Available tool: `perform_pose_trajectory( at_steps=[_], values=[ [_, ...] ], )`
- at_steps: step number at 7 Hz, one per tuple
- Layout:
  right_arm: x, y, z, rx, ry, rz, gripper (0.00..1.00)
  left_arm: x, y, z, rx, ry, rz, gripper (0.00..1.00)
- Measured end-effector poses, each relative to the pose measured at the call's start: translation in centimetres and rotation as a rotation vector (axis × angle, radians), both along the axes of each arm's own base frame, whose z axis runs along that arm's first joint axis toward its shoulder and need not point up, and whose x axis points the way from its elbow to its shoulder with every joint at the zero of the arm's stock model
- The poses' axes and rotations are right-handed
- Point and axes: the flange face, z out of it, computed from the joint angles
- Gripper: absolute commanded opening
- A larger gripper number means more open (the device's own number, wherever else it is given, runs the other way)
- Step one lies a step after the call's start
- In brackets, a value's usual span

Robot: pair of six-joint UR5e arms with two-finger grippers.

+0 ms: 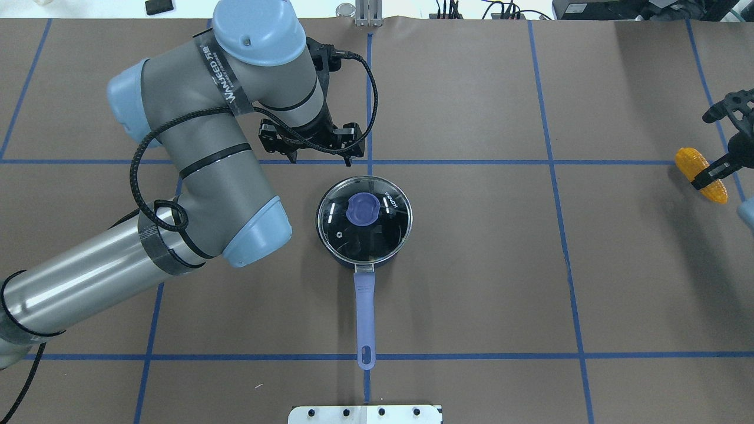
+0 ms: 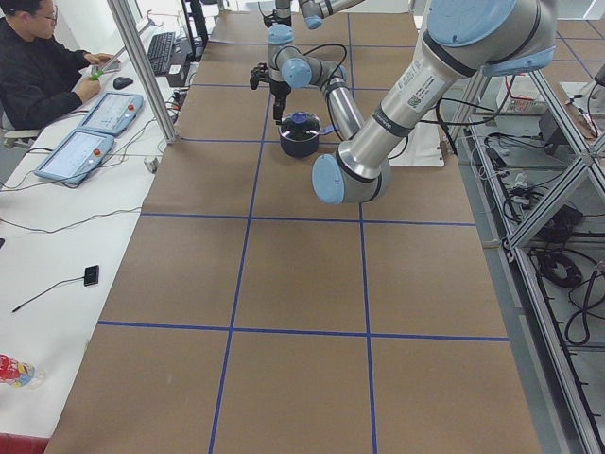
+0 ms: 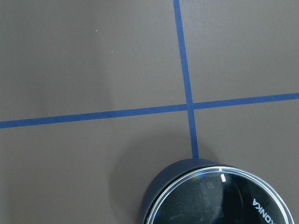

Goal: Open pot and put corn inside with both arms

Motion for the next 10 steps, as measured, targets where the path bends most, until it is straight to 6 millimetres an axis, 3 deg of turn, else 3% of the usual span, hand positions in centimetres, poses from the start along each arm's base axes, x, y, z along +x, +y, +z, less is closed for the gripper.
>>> perform_pose_trajectory(
  at_steps=[4,6,10],
  values=[
    [-1.2,-2.5,-5.8,0.040,-0.041,0.031,0.27,4.0,2.6,-1.0,0.044,-0.017,0.055,0.99],
    [-1.9,-3.9,-8.1,0.034,-0.056,0.044,0.27,5.3,3.0,-1.3,0.044,-0.020,0.079,0.99],
    [-2.5,-4.6,-9.5,0.033,-0.063,0.042,0.27,7.4,4.1,-1.2,0.038,-0.027,0.111,0.97]
  ],
)
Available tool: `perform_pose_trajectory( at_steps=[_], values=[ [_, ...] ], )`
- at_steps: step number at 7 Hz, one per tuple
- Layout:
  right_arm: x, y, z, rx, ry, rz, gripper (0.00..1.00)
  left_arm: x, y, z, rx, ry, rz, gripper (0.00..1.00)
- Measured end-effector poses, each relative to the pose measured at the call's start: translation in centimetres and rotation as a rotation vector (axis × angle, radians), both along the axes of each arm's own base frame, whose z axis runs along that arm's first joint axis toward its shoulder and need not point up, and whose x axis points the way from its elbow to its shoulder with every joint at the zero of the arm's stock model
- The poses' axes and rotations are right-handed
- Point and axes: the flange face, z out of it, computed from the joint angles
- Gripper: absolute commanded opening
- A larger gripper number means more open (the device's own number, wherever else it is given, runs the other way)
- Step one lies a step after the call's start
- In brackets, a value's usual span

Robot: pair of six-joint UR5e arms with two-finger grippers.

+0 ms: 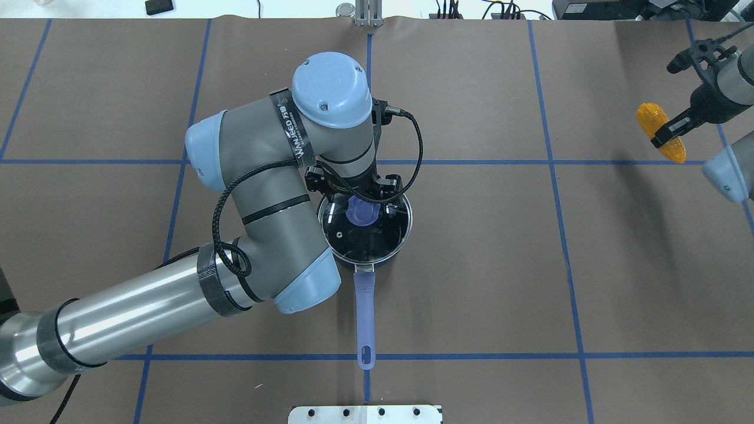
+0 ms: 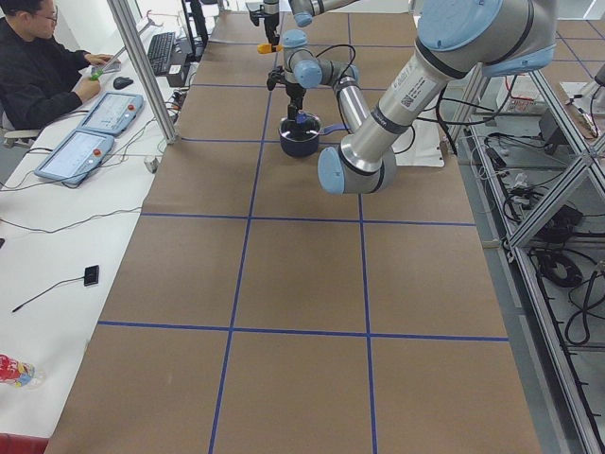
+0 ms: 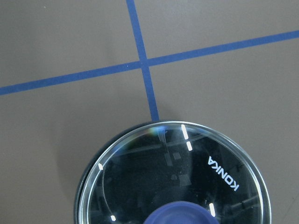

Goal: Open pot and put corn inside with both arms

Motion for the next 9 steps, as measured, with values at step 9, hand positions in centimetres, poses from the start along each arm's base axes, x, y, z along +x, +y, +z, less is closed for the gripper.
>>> perform_pose_trajectory(
  at_steps=[9],
  values=[
    [-0.6,-0.1,-0.4,0.003,-0.001,-0.002,0.27,1.7,0.6,0.7,-0.012,0.003,0.026,0.64]
  ],
)
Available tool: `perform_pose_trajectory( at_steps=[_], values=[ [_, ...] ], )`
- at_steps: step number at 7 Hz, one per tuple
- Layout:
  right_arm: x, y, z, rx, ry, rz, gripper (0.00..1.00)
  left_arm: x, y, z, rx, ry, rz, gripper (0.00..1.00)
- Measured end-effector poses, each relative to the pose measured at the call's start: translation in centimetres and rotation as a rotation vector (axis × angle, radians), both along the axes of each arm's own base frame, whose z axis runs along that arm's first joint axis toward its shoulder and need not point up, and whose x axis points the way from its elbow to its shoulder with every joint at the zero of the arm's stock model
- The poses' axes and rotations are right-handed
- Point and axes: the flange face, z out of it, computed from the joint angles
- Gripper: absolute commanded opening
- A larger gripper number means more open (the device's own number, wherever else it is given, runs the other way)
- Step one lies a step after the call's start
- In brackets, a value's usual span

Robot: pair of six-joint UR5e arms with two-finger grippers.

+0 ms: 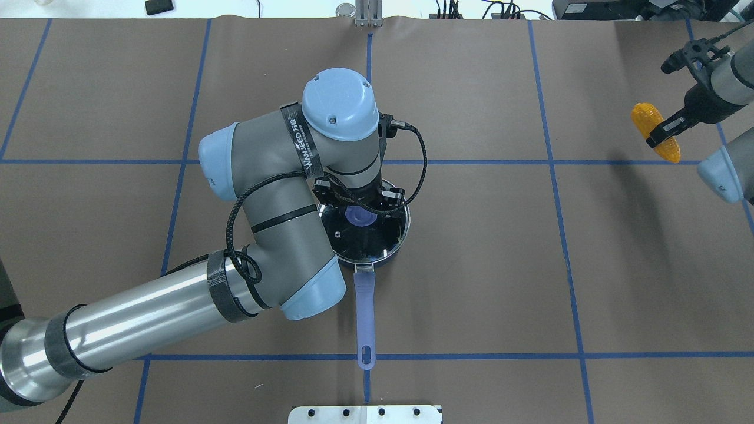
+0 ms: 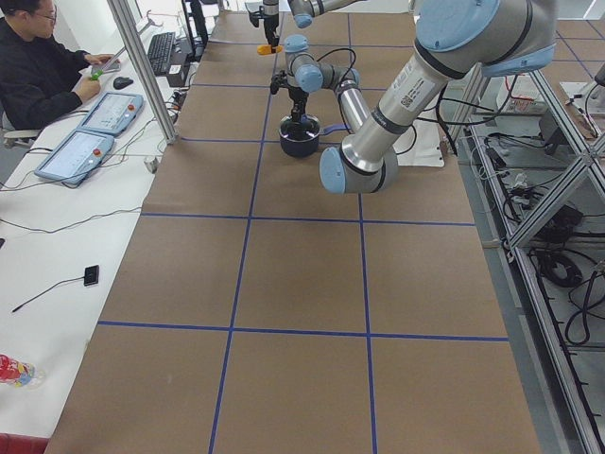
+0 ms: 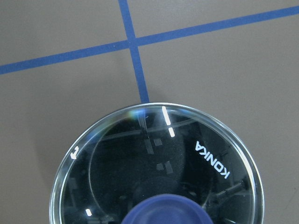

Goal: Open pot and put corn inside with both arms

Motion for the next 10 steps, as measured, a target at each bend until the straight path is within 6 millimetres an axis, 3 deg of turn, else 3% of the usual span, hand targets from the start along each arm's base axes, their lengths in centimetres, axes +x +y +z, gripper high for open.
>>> perform_pose_trajectory(
  at_steps=[4,6,7,8,10],
  values=[
    [-0.1,0.0,-0.2,0.005,-0.001,0.000,0.27,0.0,0.1,0.0,0.000,0.001,0.001,0.60],
    [-0.6,-0.2,-2.0,0.017,-0.016,0.001,0.27,-0.7,0.1,-0.4,0.008,0.011,-0.003,0.59],
    [-2.0,-0.3,-4.4,0.018,-0.031,0.000,0.27,-1.7,-0.2,-0.9,0.017,0.024,-0.014,0.58],
    [-4.8,0.2,-8.2,0.007,-0.051,0.000,0.27,-3.0,-0.8,-1.4,0.028,0.036,-0.026,0.57],
    [-13.5,3.0,-17.3,-0.045,-0.113,0.003,0.27,-6.4,-2.4,-0.6,0.060,0.048,-0.031,0.56]
  ],
)
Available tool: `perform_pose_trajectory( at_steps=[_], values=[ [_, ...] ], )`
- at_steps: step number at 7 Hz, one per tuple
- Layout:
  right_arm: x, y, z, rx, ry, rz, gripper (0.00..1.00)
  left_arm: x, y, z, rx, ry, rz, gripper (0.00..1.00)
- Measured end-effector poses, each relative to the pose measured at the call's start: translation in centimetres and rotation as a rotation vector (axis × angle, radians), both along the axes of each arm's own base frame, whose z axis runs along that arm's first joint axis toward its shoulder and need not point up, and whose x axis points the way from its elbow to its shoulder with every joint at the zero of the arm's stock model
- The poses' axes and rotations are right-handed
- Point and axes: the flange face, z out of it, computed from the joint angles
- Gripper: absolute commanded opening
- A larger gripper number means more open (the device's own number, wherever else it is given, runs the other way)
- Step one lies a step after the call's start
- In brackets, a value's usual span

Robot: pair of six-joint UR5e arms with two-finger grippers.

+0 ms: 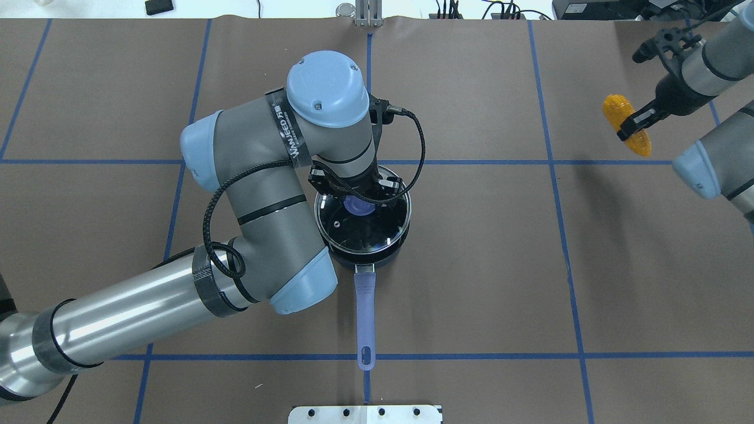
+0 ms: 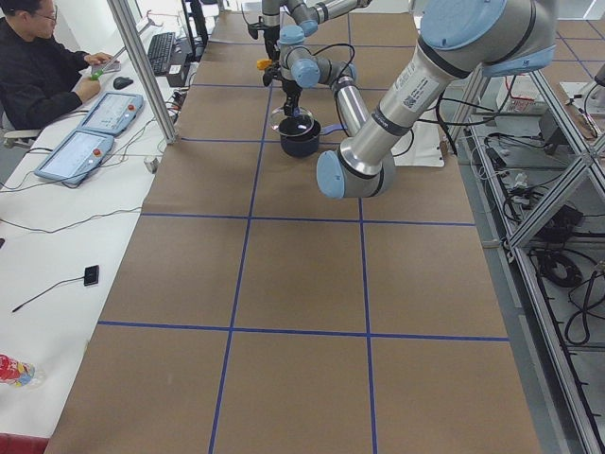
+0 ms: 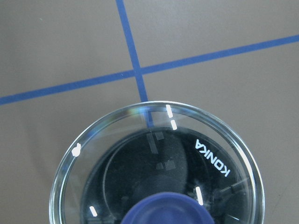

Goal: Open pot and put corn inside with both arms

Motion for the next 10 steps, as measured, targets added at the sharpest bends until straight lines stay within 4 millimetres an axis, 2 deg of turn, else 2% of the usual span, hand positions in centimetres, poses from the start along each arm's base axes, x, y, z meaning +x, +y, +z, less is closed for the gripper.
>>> perform_pose_trajectory(
  at_steps=[2,4,7,8,9,10],
  values=[
    [-6.8,2.9,-6.9,-0.028,-0.060,-0.006,0.27,-4.3,-2.1,2.6,0.024,0.001,0.013,0.55],
    [-12.1,6.0,-12.2,-0.035,-0.100,-0.008,0.27,-8.0,-3.3,6.1,0.052,-0.021,0.013,0.55],
    [-17.9,9.7,-18.9,0.009,-0.148,-0.033,0.29,-12.0,-5.3,10.2,0.097,-0.056,0.039,0.55],
    [-19.6,11.0,-20.6,0.032,-0.157,-0.047,0.42,-13.5,-6.0,11.3,0.109,-0.062,0.047,0.55],
    [-20.8,12.0,-21.8,0.051,-0.164,-0.056,0.99,-14.8,-6.4,12.5,0.120,-0.072,0.054,0.55],
    [-21.4,12.4,-22.5,0.063,-0.169,-0.060,1.00,-15.9,-6.7,13.5,0.129,-0.081,0.057,0.55]
  ],
)
